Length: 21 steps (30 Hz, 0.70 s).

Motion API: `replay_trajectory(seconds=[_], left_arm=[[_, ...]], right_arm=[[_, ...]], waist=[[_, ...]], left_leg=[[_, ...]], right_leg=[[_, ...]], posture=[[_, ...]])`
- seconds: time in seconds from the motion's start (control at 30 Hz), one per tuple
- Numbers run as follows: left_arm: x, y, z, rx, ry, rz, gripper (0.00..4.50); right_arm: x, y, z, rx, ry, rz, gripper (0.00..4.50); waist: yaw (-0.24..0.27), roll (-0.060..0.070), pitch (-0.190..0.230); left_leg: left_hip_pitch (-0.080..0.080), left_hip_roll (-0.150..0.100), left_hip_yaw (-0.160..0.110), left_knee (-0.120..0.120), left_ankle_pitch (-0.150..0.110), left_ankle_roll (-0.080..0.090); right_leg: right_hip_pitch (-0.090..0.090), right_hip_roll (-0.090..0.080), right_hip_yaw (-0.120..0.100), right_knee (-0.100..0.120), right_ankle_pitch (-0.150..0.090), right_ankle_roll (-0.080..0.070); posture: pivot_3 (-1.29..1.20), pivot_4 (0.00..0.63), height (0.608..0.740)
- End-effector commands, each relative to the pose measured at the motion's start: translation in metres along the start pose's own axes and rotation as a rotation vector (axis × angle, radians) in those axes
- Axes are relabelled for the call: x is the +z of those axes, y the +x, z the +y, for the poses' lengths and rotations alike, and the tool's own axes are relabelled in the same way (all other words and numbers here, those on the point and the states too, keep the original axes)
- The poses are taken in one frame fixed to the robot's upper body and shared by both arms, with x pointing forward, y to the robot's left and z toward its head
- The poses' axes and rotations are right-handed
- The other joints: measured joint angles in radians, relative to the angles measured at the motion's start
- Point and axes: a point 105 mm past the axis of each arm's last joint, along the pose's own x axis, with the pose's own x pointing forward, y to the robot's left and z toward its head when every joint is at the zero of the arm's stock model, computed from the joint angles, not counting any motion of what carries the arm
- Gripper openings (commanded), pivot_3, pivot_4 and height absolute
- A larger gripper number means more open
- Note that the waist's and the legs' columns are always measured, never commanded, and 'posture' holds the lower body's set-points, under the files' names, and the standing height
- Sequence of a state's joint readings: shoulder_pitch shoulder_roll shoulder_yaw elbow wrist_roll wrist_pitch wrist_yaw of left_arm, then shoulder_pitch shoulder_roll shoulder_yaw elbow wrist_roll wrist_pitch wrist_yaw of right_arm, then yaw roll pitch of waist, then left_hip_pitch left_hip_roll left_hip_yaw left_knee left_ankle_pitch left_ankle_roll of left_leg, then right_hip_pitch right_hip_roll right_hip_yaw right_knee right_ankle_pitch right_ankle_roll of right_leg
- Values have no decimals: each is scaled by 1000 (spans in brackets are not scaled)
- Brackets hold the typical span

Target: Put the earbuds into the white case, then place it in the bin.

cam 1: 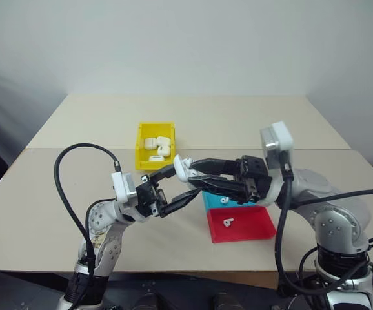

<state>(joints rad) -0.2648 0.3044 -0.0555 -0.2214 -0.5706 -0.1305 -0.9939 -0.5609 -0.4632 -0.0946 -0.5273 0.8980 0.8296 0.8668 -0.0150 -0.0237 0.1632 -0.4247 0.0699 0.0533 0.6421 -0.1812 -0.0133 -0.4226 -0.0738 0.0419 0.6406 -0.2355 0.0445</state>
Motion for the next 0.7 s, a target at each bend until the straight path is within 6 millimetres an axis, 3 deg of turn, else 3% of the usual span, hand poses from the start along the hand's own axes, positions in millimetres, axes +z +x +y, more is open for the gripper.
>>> replay_trajectory(seconds=[0.03, 0.17, 0.27, 0.37, 0.5, 0.7], left_arm=[[6, 1, 1, -11, 50, -15, 2716], [-7, -1, 5, 1, 41, 103, 2716], [-13, -1, 6, -10, 36, 139, 2716], [-17, -1, 7, -35, 44, 162, 2716], [-20, 3, 11, -63, 61, 164, 2716], [-23, 6, 13, -109, 102, 166, 2716]], right_arm=[[14, -11, -4, -35, -92, -33, 2147], [36, -19, -16, -66, -187, -39, 2147], [49, -10, -20, -12, -221, 26, 2147], [55, 3, -22, 49, -233, 103, 1565], [49, 20, -23, 128, -291, 227, 190], [39, 38, -21, 217, -357, 319, 57]], waist=[[0, 0, 0], [1, -1, 0], [-6, 0, 0], [-6, 0, 0], [-2, 0, 0], [2, -1, 0]], left_leg=[[0, 0, 0, 0, 0, 0], [0, 0, 0, 0, 0, 0], [0, 0, 0, 0, 0, 0], [0, 1, 0, -1, 0, 0], [0, 0, 0, -1, 0, 0], [-2, 0, 1, -1, 0, 1]], right_leg=[[0, 0, 0, 0, 0, 0], [0, 0, 0, 0, 0, 0], [-1, 0, 1, 0, 0, 0], [-1, 1, 0, 0, 0, -1], [-1, 0, 0, -1, 0, -1], [-2, 0, 0, -1, 1, -3]], posture=[[0, 150, 740], [0, 150, 740], [0, 150, 740], [0, 150, 740], [0, 150, 740], [0, 150, 740]])
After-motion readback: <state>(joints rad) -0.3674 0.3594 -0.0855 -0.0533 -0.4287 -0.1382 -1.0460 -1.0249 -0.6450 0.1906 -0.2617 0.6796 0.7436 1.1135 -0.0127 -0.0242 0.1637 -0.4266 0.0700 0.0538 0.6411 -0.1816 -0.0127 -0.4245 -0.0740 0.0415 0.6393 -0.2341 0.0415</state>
